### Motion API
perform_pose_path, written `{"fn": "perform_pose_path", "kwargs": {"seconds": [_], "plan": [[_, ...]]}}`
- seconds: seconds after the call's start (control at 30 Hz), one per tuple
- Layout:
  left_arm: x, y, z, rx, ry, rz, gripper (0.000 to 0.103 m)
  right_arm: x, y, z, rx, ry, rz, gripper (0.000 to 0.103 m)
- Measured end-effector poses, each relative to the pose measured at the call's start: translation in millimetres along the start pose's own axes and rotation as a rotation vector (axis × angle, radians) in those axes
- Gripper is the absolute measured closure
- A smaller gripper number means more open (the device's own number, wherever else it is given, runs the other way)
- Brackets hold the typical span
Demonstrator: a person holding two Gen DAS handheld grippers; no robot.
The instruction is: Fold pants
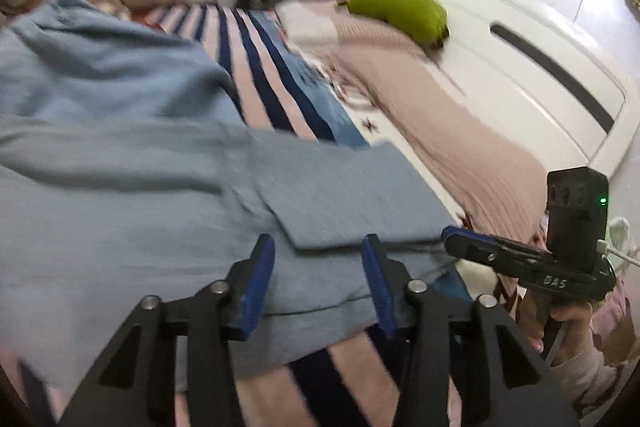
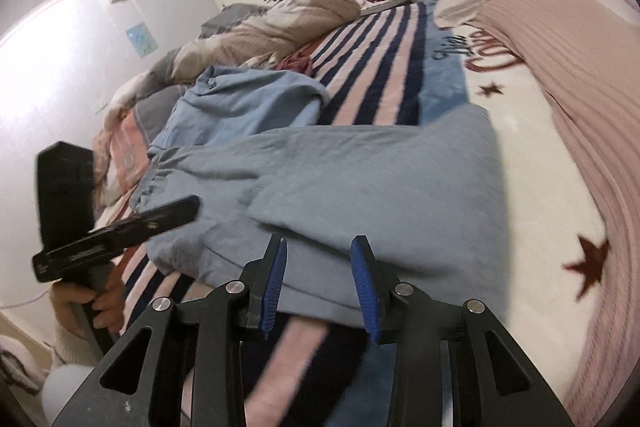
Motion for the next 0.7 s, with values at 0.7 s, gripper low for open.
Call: {"fn": "perform_pose_path", "kwargs": {"seconds": [0.7], "plan": [[-30.4,-41.4,-92.5,0.121,-0.122,-0.241,0.061,-43.1,23.3,22.4,-0.042,-0.059,-0.117,0.073]]}}
Point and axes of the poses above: each gripper's, at about its wrist camera, not at the fingertips, and z roughly against the way its jaws point, x to its left, y to its underside, the point moved 1 cm from there along -z, roughly the way its jaws point, and after that the axes turned 1 degree about y, right-handed, at the moved point
